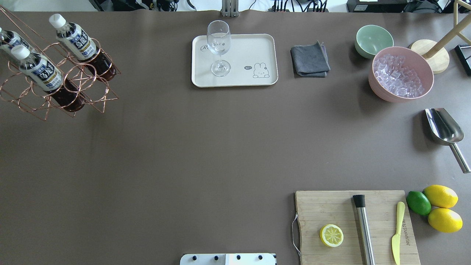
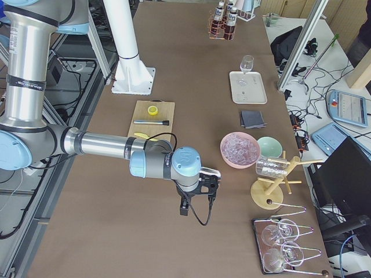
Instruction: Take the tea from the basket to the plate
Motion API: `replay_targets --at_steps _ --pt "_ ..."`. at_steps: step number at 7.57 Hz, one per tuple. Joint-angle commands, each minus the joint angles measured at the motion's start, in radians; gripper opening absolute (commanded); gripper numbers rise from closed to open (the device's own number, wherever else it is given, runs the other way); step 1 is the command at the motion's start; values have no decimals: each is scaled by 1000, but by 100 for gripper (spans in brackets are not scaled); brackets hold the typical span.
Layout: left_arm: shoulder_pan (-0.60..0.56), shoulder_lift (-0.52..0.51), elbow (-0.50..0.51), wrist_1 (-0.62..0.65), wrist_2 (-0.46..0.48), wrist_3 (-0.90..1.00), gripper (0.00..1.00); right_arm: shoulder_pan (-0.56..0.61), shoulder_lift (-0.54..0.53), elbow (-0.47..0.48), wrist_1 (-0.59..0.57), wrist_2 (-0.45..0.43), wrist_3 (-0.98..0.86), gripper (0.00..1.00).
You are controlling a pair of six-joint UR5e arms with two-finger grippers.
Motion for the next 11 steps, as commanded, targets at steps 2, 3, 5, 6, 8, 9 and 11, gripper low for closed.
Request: replay_targets --at_steps 2,3,5,6,8,9,11 --pt "224 -77 -109 43 60 -240 0 0 3 13 0 1 0 100" --pt "282 -132 -109 105 101 -258 0 0 2 25 9 2 0 100" --pt "370 -221 -106 143 128 -339 0 0 -5 10 163 33 0 100" --pt "413 -265 -102 146 147 -392 0 -2 -8 10 208 56 0 100" --pt "534 -337 -91 147 244 -502 0 -16 -5 13 227 148 -6 100" --pt "560 -374 -76 149 261 -537 0 16 -23 31 263 203 -8 100" --pt "599 -422 -45 147 276 -605 0 -29 -25 -19 418 286 -2 100"
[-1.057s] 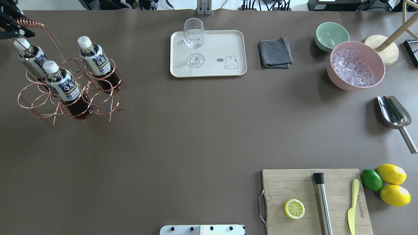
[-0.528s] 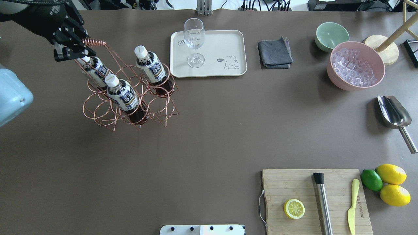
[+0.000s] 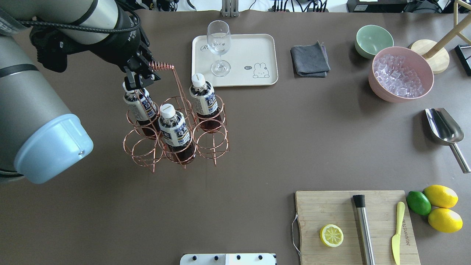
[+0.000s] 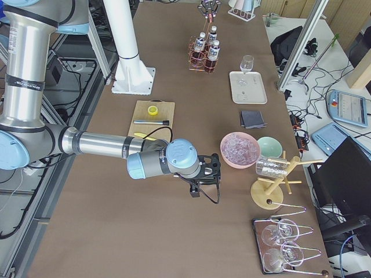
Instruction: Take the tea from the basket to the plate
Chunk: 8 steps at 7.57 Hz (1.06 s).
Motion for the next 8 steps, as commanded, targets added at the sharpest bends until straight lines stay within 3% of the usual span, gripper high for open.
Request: replay_targets --at_steps 1,5,6,8 --pt "68 -74 42 1 53 -88 0 -67 8 -26 150 77 5 100" --pt "194 -171 114 32 183 -142 0 -188 227 -15 153 74 -1 100" --pt "214 -171 114 33 209 -144 0 -254 269 -24 232 69 0 100" --pt "233 -186 154 29 219 -144 0 -369 315 -56 460 -36 9 100"
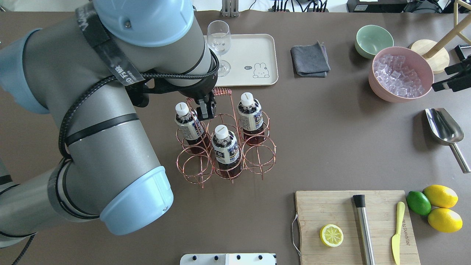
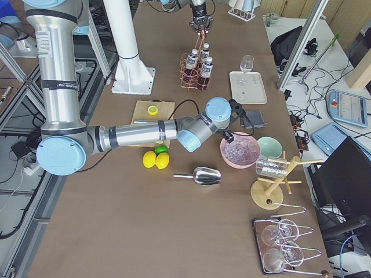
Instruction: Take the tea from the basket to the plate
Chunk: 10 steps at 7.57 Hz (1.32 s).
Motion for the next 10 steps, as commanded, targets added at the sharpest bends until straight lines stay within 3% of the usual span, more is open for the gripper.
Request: replay_targets --at_steps 1,4,7,8,10 --pt "33 -35 56 -5 44 -3 0 -129 65 -25 255 -115 8 100" --pt "77 -46 69 -6 103 -22 0 -160 161 -85 442 -130 8 100" --pt "77 -38 64 -6 105 -22 0 -207 198 -77 525 -186 6 100" --pt "77 -33 64 -6 105 -20 0 -274 226 -62 544 -211 6 100" --pt "76 -35 65 -6 106 -15 0 -348 311 -74 538 -306 66 100"
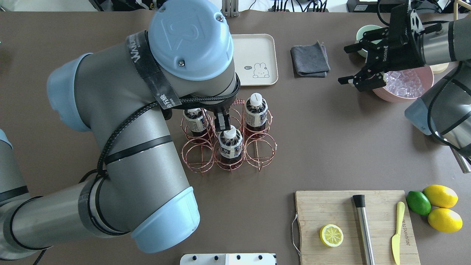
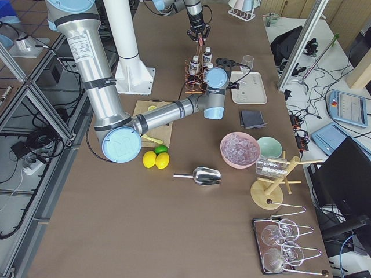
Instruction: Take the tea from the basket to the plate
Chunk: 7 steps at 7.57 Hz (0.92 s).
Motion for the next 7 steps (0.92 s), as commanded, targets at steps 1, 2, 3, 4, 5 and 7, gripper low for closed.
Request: replay_targets --at_steps 1,2,3,4,5,7 --pt "-2 2 2 0 1 6 0 -79 90 -2 1 -108 81 100" --pt "-3 2 2 2 -1 8 0 -107 110 2 -1 -113 124 100" --pt "-6 2 -5 3 -2 9 0 -122 134 4 5 -119 132 99" --pt "-8 4 -8 3 -2 9 0 -154 147 5 5 -124 161 100" --pt "-8 4 -6 3 -2 9 0 -189 151 11 8 -127 199 100" --pt "-5 1 0 5 -1 8 0 -225 157 30 30 -125 274 99"
